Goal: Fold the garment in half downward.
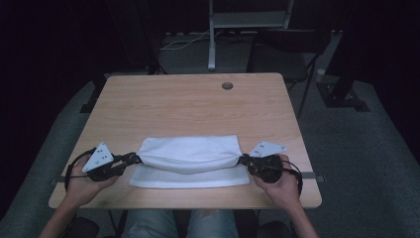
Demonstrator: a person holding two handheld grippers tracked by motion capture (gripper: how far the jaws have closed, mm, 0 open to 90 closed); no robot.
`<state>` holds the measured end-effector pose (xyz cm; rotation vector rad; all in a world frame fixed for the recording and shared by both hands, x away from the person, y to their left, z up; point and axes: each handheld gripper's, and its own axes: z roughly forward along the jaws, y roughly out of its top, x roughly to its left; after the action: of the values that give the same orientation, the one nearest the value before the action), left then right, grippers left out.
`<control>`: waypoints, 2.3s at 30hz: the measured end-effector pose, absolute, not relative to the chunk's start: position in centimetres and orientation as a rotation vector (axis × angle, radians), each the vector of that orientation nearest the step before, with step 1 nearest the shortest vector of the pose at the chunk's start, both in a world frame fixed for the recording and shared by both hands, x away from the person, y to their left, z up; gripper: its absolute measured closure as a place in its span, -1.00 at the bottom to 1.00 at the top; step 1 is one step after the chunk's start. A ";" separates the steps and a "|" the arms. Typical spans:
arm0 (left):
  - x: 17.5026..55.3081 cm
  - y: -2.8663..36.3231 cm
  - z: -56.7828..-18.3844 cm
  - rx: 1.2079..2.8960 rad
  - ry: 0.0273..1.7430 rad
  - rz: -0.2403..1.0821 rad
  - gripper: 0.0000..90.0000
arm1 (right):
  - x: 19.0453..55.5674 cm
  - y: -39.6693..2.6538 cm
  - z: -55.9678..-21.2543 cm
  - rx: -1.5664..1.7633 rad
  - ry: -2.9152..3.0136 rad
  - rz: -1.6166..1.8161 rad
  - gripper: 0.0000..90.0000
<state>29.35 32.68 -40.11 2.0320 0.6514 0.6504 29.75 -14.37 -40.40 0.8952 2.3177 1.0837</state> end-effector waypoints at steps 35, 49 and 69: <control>27.9 33.1 -41.1 2.057 0.653 0.630 0.81 | 28.3 -14.6 -40.9 0.875 2.343 1.077 0.82; 27.6 33.1 -42.7 2.114 0.660 0.587 0.81 | 28.1 -14.4 -42.1 0.866 2.404 1.043 0.81; 27.5 33.8 -43.3 2.112 0.659 0.535 0.56 | 27.9 -14.8 -42.2 0.873 2.429 1.081 0.54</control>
<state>27.46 33.79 -43.35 2.1119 0.6594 0.5348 27.94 -14.76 -42.24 0.8727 2.4291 1.0806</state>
